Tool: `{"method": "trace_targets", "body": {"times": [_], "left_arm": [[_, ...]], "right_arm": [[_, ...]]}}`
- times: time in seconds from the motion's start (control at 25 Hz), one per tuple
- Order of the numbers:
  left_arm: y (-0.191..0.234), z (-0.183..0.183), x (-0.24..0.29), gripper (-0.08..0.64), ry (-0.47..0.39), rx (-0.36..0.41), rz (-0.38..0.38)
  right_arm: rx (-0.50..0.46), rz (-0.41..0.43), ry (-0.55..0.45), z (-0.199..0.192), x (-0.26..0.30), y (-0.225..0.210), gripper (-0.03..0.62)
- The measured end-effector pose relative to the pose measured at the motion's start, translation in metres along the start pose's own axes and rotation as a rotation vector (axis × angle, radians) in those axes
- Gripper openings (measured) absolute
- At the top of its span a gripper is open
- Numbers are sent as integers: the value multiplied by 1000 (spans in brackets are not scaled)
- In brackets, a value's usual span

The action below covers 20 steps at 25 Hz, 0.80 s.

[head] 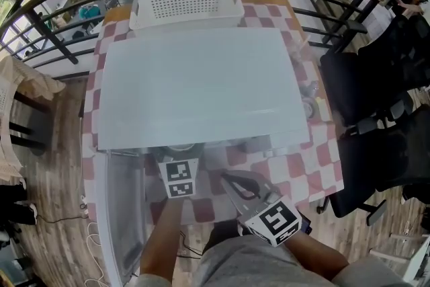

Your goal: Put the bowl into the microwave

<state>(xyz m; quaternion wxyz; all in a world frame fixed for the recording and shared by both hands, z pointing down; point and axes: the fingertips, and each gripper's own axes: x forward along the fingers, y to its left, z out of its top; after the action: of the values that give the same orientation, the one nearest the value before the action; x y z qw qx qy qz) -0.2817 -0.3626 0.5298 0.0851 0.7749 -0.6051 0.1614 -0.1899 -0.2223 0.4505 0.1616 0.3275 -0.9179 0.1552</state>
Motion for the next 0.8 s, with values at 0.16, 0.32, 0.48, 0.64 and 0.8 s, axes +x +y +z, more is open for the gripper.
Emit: {"method": "trace_targets", "body": {"times": [0.16, 0.32, 0.48, 0.64, 0.8], "left_arm": [[3, -3, 3, 546, 8, -19, 19], [2, -6, 6, 545, 17, 26, 49], [-4, -11, 7, 545, 38, 90, 39], [-7, -11, 6, 546, 45, 90, 17], [-6, -12, 3, 546, 43, 56, 1]], "right_arm": [[5, 2, 4, -4, -1, 3, -3], [11, -5, 3, -5, -3, 2, -3], [14, -15, 3, -3, -7, 1, -3], [22, -25, -4, -4, -11, -2, -3], [23, -25, -7, -4, -13, -2, -3]]}}
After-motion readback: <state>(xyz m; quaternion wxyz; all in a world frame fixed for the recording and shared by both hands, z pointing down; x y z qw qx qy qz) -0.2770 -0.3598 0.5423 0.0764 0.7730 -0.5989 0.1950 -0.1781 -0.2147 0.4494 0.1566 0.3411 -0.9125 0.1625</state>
